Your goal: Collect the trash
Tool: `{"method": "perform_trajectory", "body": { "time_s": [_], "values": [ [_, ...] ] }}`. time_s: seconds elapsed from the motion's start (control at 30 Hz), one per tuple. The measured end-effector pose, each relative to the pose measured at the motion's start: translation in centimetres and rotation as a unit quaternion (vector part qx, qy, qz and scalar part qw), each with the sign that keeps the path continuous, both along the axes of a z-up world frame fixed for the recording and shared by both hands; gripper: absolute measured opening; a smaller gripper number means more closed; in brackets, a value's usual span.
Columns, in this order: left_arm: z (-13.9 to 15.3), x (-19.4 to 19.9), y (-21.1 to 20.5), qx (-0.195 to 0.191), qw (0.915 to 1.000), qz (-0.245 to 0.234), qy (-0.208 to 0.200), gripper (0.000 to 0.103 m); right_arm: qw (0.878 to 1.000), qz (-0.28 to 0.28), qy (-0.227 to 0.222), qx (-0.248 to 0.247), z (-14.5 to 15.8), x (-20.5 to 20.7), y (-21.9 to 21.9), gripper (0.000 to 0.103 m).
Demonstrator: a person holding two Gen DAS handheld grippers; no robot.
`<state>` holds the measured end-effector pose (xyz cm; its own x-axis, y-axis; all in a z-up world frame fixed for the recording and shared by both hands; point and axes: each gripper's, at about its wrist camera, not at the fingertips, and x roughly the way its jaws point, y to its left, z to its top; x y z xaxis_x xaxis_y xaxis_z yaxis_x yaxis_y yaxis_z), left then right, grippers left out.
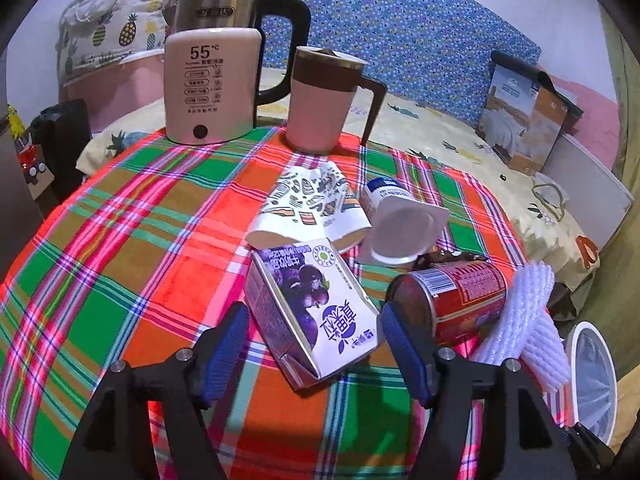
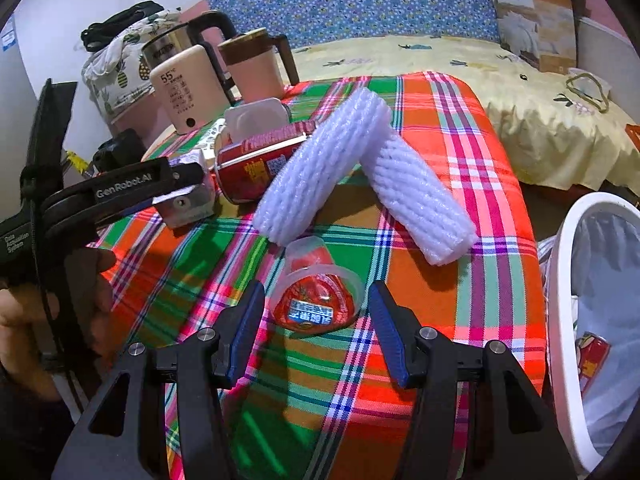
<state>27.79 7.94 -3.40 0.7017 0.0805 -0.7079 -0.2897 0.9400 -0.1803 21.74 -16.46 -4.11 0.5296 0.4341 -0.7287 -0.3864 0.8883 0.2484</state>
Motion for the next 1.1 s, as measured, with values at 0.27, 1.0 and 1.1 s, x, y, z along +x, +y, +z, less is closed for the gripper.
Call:
{"method": "perform_trajectory", "body": {
  "time_s": [0.27, 1.0, 1.1],
  "values": [
    [0.2, -2.5, 1.8, -0.005, 0.9998, 0.018, -0.007, 0.069, 1.0, -0.003, 0.001, 0.004, -0.2, -0.1, -0.1, 0.047],
    [-1.0, -3.7, 1.6, -0.003, 0.9999, -0.016, -0.005, 0.056, 1.0, -0.012, -0.018, 0.013, 0.2, -0.9, -0.5, 0.046],
    [-0.7, -5.3, 0.9, 0.001, 0.9994, -0.032, -0.012, 0.056, 1.0, -0.014, -0.02, 0.015, 0.3, -1.4, -0.8, 0.046]
  ]
}}
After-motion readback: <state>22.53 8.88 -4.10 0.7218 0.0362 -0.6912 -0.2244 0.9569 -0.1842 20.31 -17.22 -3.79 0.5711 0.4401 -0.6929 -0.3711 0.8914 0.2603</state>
